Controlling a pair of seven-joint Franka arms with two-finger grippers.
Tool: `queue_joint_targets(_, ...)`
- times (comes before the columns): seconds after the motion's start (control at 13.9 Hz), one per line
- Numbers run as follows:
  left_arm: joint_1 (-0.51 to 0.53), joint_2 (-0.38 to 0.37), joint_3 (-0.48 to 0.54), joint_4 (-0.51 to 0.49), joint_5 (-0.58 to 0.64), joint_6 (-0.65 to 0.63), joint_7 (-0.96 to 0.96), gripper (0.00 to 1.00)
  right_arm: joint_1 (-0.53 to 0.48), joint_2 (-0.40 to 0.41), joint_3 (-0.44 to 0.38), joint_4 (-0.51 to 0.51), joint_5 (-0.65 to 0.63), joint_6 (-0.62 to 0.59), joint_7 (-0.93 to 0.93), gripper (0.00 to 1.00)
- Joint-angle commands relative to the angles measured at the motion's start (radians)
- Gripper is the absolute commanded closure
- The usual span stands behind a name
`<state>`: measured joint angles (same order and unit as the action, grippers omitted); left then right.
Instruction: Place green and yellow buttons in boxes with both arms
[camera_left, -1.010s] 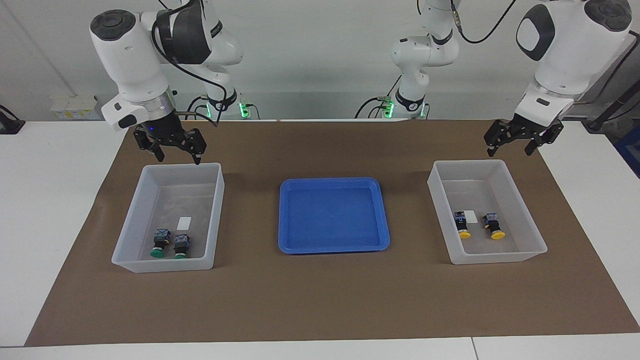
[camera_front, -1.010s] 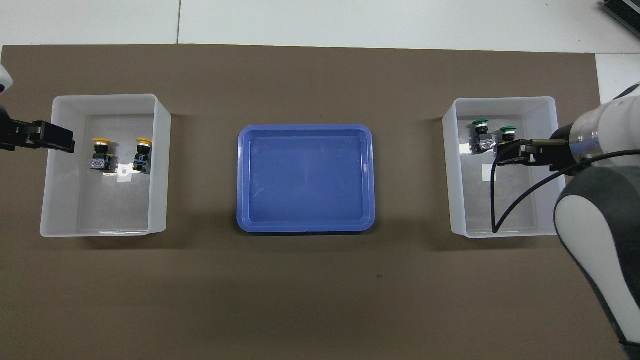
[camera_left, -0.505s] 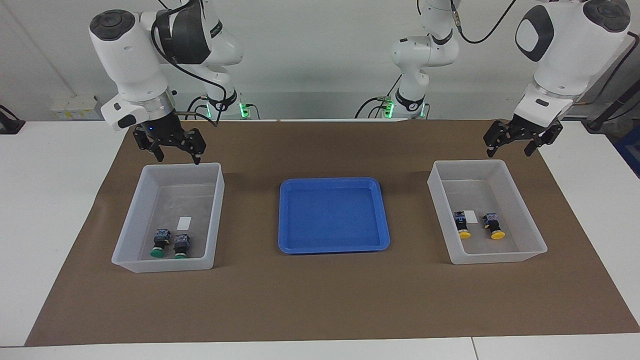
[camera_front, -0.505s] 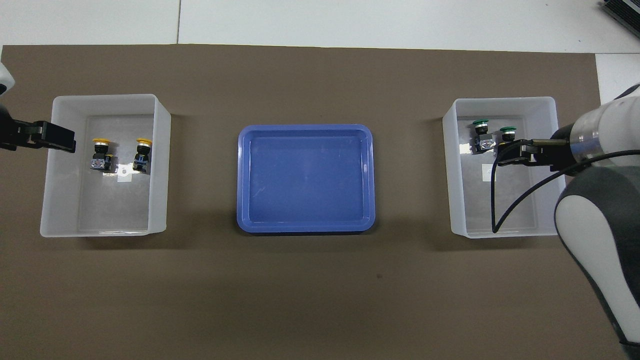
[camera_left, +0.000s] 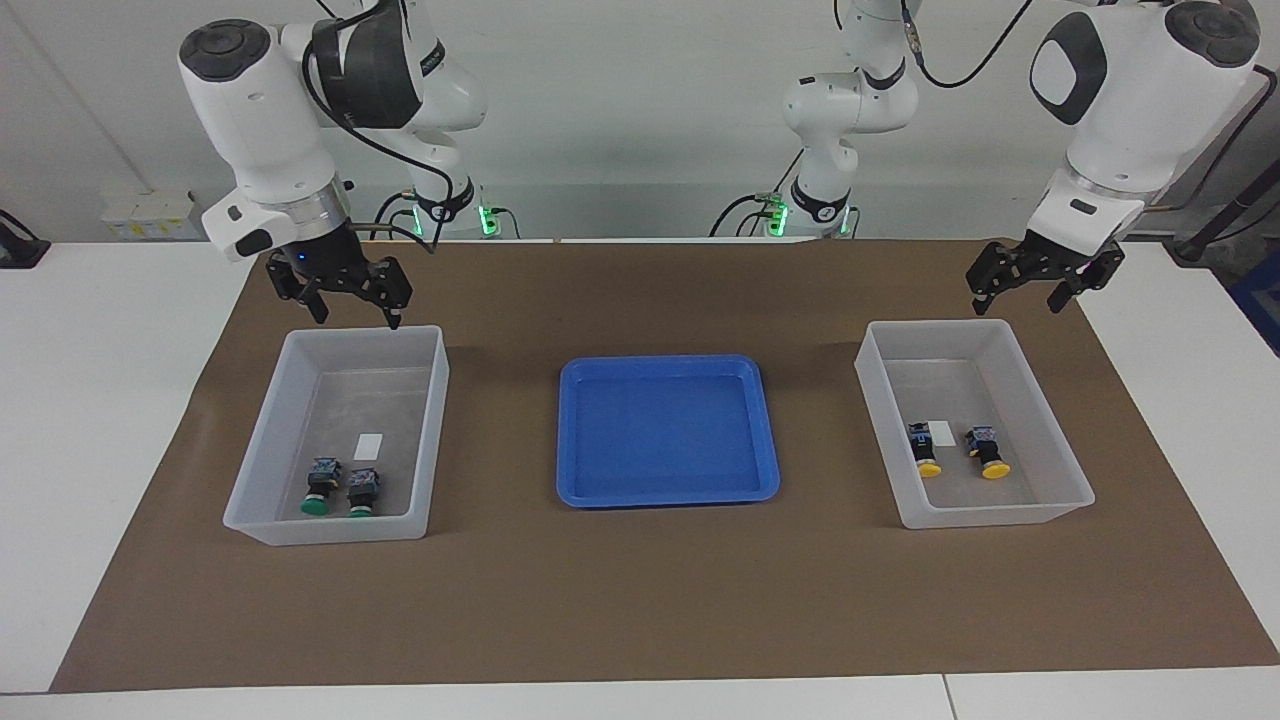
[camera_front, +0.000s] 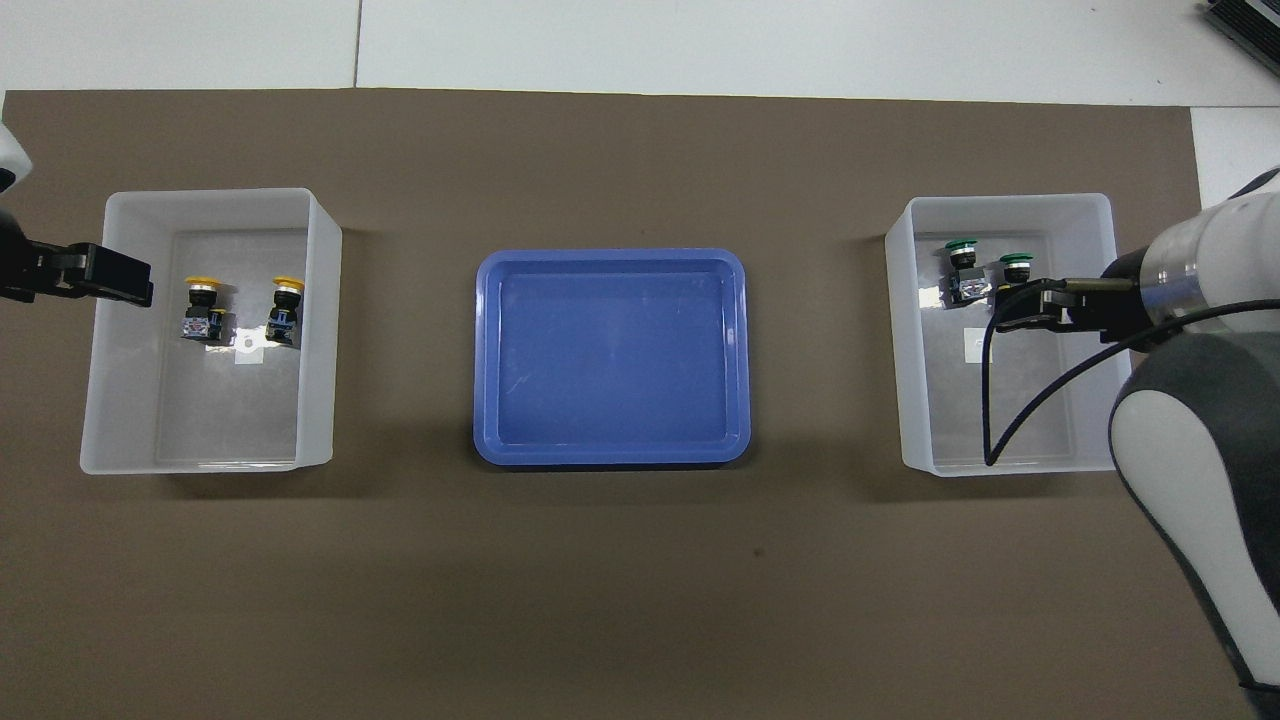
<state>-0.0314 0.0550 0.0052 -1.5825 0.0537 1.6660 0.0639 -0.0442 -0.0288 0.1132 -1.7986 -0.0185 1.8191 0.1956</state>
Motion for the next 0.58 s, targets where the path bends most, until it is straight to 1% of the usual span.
queue_joint_targets(0.0, 0.002, -0.030, 0.001, -0.039, -0.006, 0.014, -0.003, 0.00, -0.014, -0.007, 0.006, 0.004, 0.019, -0.014, 0.008, 0.00)
queue_joint_targets(0.51, 0.002, -0.030, 0.001, -0.039, -0.006, 0.014, -0.003, 0.00, -0.013, -0.007, 0.006, 0.004, 0.019, -0.007, 0.008, 0.00)
